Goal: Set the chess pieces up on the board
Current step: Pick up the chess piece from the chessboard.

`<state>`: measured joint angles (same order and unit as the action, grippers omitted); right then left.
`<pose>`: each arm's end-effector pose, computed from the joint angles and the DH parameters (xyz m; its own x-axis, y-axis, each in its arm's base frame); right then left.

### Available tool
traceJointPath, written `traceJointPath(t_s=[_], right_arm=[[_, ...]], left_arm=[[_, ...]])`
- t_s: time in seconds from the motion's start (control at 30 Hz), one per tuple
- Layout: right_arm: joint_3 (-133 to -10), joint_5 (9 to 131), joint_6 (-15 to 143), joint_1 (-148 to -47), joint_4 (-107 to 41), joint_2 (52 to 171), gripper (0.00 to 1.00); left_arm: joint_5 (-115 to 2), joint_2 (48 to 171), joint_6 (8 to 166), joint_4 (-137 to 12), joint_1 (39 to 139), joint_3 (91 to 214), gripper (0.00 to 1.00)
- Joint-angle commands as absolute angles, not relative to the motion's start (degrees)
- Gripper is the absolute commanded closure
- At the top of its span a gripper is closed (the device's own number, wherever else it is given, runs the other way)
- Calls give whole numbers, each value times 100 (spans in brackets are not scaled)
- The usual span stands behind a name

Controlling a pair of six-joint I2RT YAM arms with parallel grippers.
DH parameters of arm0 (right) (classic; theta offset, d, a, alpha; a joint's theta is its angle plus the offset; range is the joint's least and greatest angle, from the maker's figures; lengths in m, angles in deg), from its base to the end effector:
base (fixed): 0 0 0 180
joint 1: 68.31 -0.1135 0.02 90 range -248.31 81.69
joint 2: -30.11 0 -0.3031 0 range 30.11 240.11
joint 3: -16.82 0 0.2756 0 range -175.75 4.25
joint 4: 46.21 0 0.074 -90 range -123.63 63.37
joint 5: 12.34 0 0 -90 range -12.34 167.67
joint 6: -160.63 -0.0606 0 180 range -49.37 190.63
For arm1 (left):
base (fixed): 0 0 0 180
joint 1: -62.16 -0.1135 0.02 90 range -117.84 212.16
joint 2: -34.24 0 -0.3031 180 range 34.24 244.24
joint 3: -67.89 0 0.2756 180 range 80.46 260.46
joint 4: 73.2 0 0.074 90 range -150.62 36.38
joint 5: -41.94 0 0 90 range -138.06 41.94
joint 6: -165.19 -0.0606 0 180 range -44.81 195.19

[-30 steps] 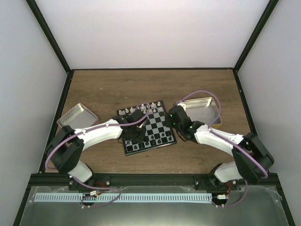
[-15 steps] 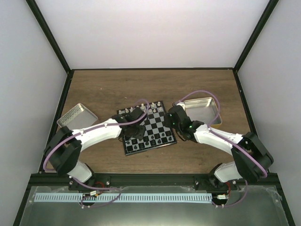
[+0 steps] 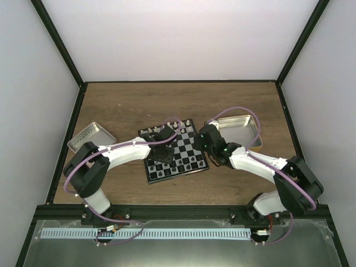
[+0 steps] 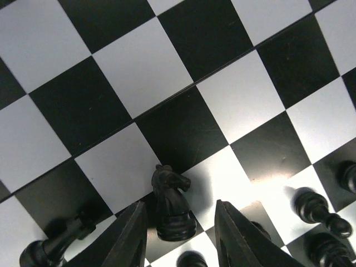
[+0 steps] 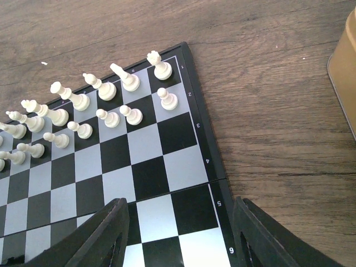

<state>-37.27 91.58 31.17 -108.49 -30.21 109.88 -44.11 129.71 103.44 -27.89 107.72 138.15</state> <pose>0.2491 0.1913 0.2040 -0.7030 0.2137 -0.6783 -0.0546 0.9347 0.3512 0.2432 -0.2420 0.1711 -0.9110 0.2546 -0.3245 0.3008 0.9483 -0.1006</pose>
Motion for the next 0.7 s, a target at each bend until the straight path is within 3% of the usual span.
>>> traceJointPath(t_s=[0.0, 0.43, 0.67], right_arm=[[-3793, 9235, 3158, -10804, -3073, 11013, 47], [-3792, 9198, 3182, -10808, -3065, 10975, 47], [-3892, 8255, 4043, -10798, -3340, 10833, 47]], left_arm=[[-4431, 13106, 10296, -2893, 10751, 13858, 67], [-4350, 13110, 10284, -3031, 10685, 13869, 79], [-4209, 12649, 10234, -3199, 10671, 13757, 79]])
